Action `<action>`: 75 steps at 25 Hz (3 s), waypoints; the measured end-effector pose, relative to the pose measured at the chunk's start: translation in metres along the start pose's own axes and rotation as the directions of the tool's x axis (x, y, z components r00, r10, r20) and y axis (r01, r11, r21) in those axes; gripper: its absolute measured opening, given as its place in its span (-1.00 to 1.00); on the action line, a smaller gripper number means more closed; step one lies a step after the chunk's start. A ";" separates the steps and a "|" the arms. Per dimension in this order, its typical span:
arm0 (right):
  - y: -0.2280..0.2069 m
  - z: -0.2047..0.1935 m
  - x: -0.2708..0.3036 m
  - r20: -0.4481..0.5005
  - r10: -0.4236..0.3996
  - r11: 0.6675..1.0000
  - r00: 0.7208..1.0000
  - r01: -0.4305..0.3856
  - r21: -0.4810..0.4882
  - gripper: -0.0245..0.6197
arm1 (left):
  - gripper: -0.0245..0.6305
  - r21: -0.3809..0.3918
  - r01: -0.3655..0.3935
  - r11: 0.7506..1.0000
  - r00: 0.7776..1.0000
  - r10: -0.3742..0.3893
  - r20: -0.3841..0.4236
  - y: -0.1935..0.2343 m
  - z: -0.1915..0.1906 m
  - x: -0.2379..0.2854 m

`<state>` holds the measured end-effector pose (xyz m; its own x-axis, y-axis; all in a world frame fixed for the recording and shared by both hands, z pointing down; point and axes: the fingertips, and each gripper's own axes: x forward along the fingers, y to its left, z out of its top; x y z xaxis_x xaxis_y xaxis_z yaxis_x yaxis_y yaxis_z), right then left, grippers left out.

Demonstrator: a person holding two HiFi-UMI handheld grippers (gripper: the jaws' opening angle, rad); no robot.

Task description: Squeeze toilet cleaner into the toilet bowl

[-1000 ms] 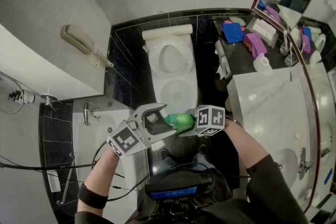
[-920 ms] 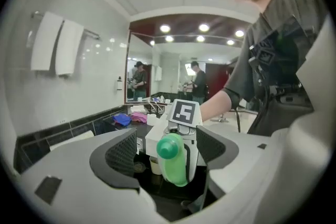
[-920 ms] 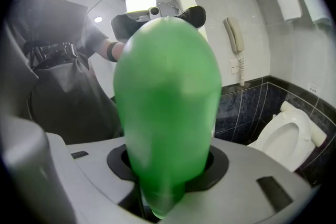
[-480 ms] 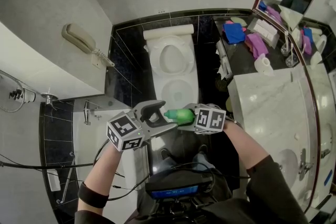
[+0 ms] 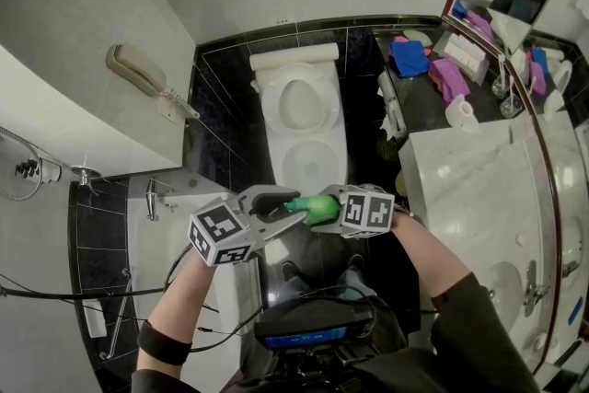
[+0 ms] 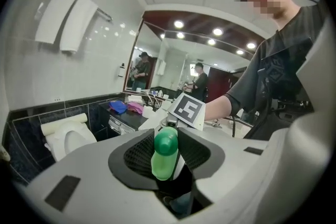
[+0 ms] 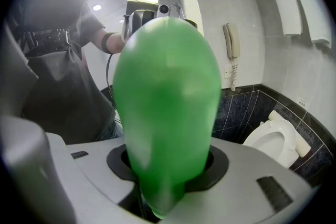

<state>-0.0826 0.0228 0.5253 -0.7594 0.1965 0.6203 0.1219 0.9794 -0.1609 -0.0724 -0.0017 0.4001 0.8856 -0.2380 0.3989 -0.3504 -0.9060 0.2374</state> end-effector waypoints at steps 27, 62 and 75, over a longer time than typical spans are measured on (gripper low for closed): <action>0.010 -0.006 0.003 -0.005 0.054 0.999 0.999 -0.054 0.008 -0.33 | 0.21 0.039 -0.024 0.999 0.999 0.026 -0.040 -0.007 -0.015 0.000; 0.042 0.002 0.006 0.028 0.212 0.977 0.977 -0.213 0.020 -0.33 | -0.56 0.699 0.051 0.713 0.989 0.062 -0.135 -0.041 -0.016 -0.002; 0.029 -0.012 0.009 -0.025 0.135 0.991 0.991 -0.134 0.011 -0.33 | 0.21 0.147 0.035 0.989 0.999 -0.033 -0.020 -0.021 -0.009 -0.001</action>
<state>-0.0784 0.0534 0.5358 -0.7199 0.3277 0.6119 0.2159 0.9435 -0.2513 -0.0686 0.0206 0.4028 0.8902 -0.2011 0.4088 -0.2704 -0.9554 0.1186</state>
